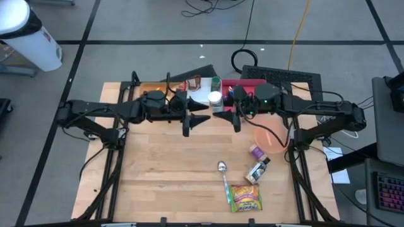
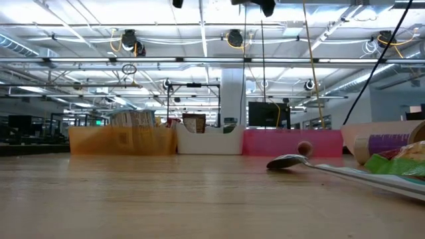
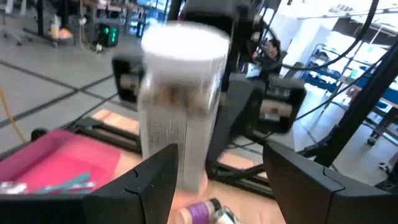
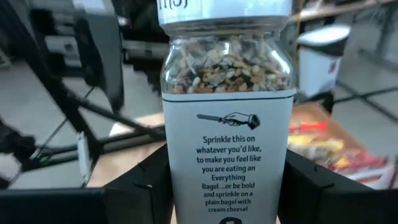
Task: Pick & Place Food Item
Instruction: Put the white seasoning bottle into the white bin
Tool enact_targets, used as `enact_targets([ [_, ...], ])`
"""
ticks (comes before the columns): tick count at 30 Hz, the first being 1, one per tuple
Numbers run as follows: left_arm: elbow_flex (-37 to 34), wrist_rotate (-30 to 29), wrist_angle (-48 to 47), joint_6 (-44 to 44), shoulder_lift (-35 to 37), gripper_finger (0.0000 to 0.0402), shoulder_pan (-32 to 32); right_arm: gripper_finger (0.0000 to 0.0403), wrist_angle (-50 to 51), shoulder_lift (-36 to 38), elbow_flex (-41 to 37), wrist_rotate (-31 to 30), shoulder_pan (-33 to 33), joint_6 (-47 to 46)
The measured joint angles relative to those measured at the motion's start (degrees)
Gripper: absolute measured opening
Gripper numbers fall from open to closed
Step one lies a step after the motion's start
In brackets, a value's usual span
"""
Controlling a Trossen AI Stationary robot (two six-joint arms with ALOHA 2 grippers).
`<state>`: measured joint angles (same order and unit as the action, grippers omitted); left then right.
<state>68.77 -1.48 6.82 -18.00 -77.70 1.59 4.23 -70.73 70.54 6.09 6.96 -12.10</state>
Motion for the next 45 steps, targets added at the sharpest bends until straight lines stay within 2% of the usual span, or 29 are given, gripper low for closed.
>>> enact_targets([
  [7,-0.1,-0.5,3.4,2.6,-1.3,0.0244,-0.6,0.0189,-2.4,-2.2,0.0,4.4,-0.7,-2.4],
  [23,0.0,-8.5,0.5,3.9,-1.6,0.0244,-0.6,0.0189,-5.8,-2.7,-0.1,4.8,-1.0,-1.8],
  [29,0.1,-8.5,0.7,4.5,-1.5,0.0244,-0.3,0.0189,-6.3,-2.7,-0.1,4.7,-1.0,-2.0],
  [37,-0.1,-3.6,3.2,5.8,-1.6,0.0244,-0.2,0.0189,-7.4,-4.2,0.1,9.3,-1.0,-3.3],
  [45,-0.1,-1.8,4.0,5.2,-1.7,0.0244,-0.2,0.0189,-5.9,-4.4,0.0,10.8,-1.1,-3.8],
])
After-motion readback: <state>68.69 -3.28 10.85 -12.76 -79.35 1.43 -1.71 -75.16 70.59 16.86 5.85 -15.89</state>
